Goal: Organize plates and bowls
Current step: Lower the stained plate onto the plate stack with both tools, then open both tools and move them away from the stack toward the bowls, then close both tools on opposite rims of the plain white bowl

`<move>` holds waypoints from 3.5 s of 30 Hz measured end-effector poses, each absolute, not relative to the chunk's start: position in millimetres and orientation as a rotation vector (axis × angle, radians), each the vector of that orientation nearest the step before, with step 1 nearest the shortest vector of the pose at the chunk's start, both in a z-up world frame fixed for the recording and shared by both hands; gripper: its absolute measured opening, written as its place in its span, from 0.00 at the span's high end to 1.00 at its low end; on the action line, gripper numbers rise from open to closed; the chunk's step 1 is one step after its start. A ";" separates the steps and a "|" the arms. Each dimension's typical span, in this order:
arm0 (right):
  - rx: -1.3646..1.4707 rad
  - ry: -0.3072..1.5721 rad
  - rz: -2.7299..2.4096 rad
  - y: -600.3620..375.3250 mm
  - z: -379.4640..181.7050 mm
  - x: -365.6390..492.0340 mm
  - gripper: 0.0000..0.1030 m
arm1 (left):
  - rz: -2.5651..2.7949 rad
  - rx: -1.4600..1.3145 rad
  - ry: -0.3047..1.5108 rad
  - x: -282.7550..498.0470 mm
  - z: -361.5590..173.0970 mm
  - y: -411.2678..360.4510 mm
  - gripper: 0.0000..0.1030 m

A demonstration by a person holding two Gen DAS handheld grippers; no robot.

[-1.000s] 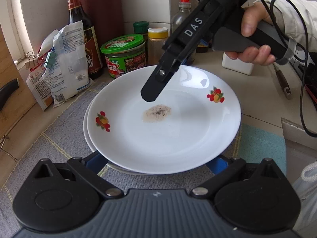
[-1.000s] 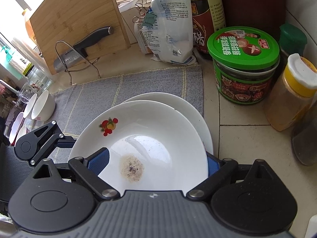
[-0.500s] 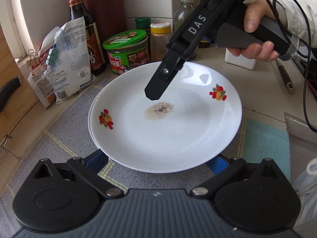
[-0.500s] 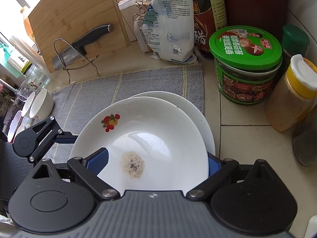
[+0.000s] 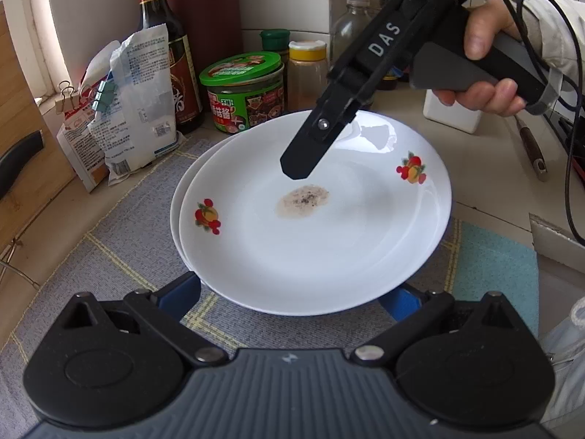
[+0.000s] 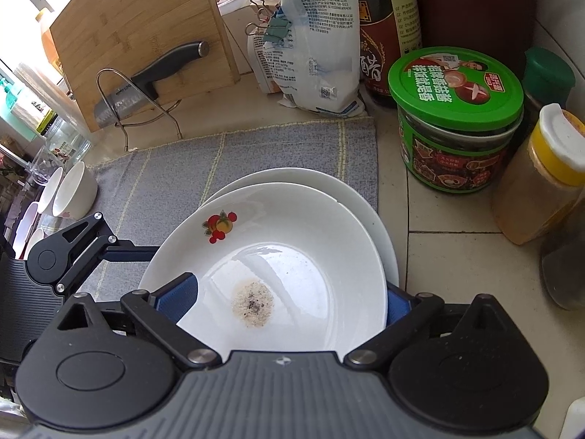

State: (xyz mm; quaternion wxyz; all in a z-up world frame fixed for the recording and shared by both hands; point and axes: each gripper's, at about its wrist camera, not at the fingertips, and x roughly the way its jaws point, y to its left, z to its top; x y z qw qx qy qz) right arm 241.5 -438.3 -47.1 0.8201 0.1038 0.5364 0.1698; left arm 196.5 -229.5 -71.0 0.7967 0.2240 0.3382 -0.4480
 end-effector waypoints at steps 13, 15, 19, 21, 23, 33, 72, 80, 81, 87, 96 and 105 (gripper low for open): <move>0.189 1.137 0.323 -438.1 -40.6 234.8 0.00 | -0.974 0.469 0.707 195.1 -69.4 -231.4 0.01; 0.190 1.135 0.320 -438.4 -40.4 233.2 0.00 | -0.972 0.465 0.708 195.2 -69.8 -231.4 0.01; 0.178 1.138 0.315 -436.9 -39.7 229.2 0.00 | -0.968 0.465 0.702 194.6 -69.3 -231.1 0.01; 0.164 1.141 0.311 -435.1 -39.4 227.7 0.00 | -0.967 0.471 0.693 193.7 -68.8 -231.1 0.01; 0.156 1.141 0.308 -434.2 -39.5 226.5 0.00 | -0.966 0.474 0.686 192.9 -68.4 -231.3 0.01; 0.047 1.143 0.255 -427.2 -41.4 215.0 0.00 | -0.938 0.441 0.668 184.6 -63.0 -223.7 0.01; -0.193 0.803 0.562 -295.2 -20.2 141.7 0.00 | -0.333 0.130 0.564 82.5 -32.9 -103.8 0.01; -0.285 0.805 0.589 -223.0 -31.2 129.8 0.00 | -0.306 0.116 0.607 67.7 -45.6 -40.7 0.01; -0.289 0.809 0.594 -212.1 -32.7 128.3 0.00 | -0.306 0.111 0.616 68.2 -46.9 -30.8 0.01; -0.289 0.825 0.623 -155.8 -41.7 120.0 0.00 | -0.304 0.121 0.631 61.6 -50.7 26.2 0.01; -0.309 0.804 0.642 -78.1 -56.2 115.3 0.00 | -0.343 0.120 0.679 67.1 -54.8 95.6 0.01; -0.331 0.776 0.685 -24.2 -64.1 119.1 0.00 | -0.344 0.175 0.673 90.0 -52.1 140.7 0.01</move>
